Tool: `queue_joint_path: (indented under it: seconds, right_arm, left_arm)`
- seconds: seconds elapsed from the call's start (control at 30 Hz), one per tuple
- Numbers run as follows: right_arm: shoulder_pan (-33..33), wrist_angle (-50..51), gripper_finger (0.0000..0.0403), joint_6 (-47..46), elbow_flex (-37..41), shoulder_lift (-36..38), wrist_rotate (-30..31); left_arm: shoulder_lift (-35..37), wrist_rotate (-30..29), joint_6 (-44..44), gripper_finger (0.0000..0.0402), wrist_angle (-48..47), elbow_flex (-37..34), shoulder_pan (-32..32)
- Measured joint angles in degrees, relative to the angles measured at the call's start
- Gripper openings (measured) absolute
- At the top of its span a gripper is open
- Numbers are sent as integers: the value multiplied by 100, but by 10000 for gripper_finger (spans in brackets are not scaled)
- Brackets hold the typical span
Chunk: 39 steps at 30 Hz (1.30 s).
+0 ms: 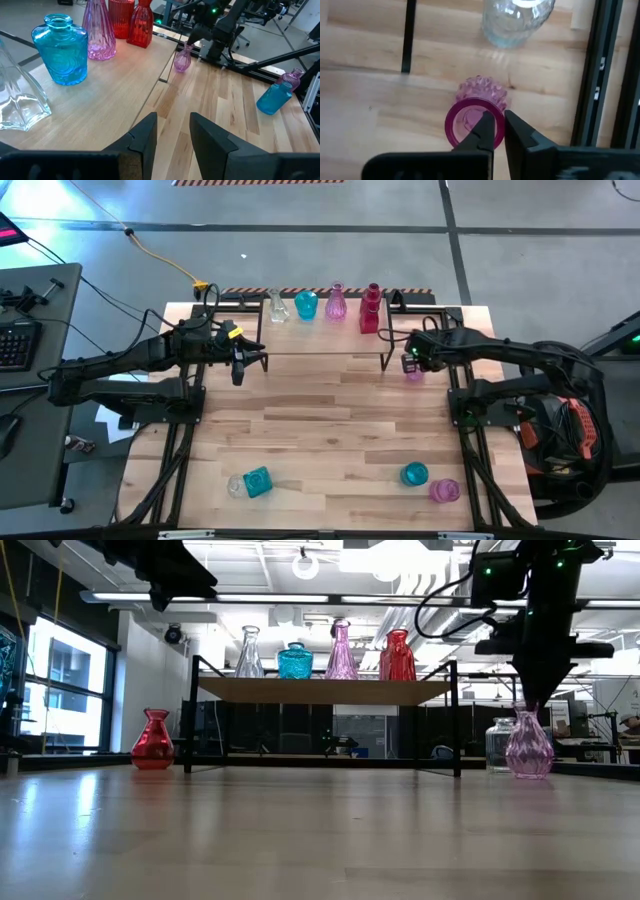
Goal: Sort vases onto shelf
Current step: Put the top purple flower vase on the shelf aligned with the other purple flower vase
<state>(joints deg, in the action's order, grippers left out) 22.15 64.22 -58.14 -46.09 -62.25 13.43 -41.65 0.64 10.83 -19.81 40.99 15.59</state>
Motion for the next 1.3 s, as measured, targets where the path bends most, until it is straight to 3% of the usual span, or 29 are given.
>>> queue_joint_path:
  seconds: [0.47,0.67,1.03,1.3]
  right_arm:
    - [-7,236,0,195,9,703,-508]
    - [-40,54,0,318,9,893,-1060]
    - [-1076,-843,0,-37,9,928,-1951]
    - [-1706,-1075,0,-147,-731,356,-1657]
  left_arm:
    - [0,0,0,106,-1,0,0]
    - [1,-2,0,106,0,-1,0]
    - [1,0,-2,106,0,0,0]
    - [0,0,0,106,0,0,0]
